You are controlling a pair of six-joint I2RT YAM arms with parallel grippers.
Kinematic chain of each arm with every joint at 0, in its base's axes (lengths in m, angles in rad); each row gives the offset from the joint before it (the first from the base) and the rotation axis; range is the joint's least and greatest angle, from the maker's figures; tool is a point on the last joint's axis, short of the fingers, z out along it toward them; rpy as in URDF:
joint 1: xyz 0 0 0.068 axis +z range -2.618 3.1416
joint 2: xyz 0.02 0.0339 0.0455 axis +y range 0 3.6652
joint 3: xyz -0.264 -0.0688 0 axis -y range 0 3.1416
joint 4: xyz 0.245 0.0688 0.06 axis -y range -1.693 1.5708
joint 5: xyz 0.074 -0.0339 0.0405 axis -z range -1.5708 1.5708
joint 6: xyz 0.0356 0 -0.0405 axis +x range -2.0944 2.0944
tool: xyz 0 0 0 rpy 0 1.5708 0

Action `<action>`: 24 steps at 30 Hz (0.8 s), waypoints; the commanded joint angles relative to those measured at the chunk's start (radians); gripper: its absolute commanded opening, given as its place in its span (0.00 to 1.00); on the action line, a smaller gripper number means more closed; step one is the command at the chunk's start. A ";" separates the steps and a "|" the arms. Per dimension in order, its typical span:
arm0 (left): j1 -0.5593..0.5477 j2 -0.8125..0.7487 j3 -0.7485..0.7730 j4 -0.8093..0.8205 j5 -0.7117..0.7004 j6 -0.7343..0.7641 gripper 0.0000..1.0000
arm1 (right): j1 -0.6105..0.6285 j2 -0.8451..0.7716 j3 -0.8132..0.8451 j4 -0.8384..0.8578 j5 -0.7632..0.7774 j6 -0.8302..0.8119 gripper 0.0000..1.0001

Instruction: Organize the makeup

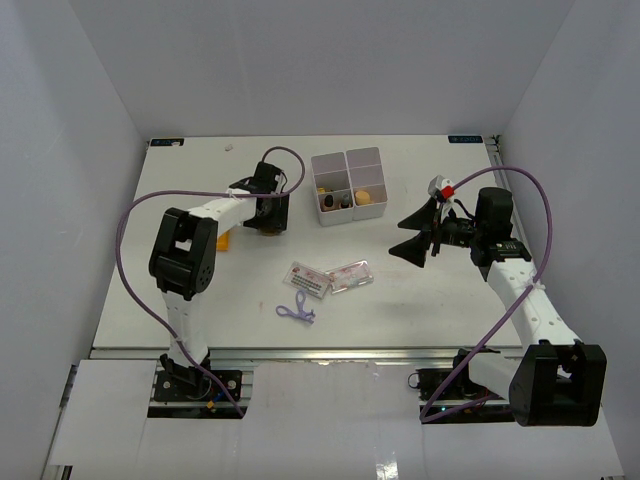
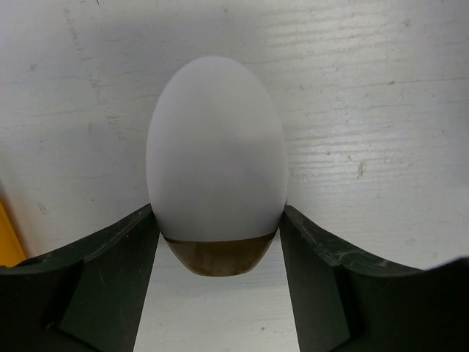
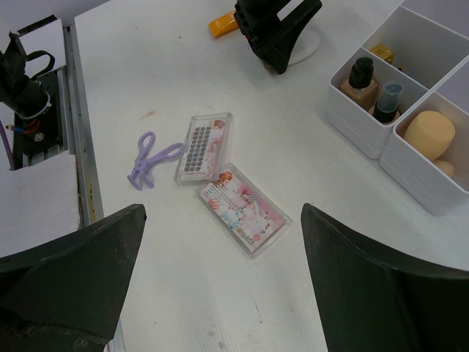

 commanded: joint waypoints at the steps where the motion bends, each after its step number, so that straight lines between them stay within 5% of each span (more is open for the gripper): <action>1: -0.024 0.034 0.034 0.011 -0.082 0.014 0.77 | -0.007 -0.011 -0.002 0.028 -0.006 -0.003 0.93; 16: -0.027 0.051 0.020 0.048 -0.109 0.009 0.78 | -0.011 -0.009 -0.002 0.028 -0.009 -0.003 0.93; 24: -0.028 0.010 -0.022 0.084 -0.102 0.007 0.55 | -0.013 -0.012 -0.004 0.028 -0.006 -0.003 0.93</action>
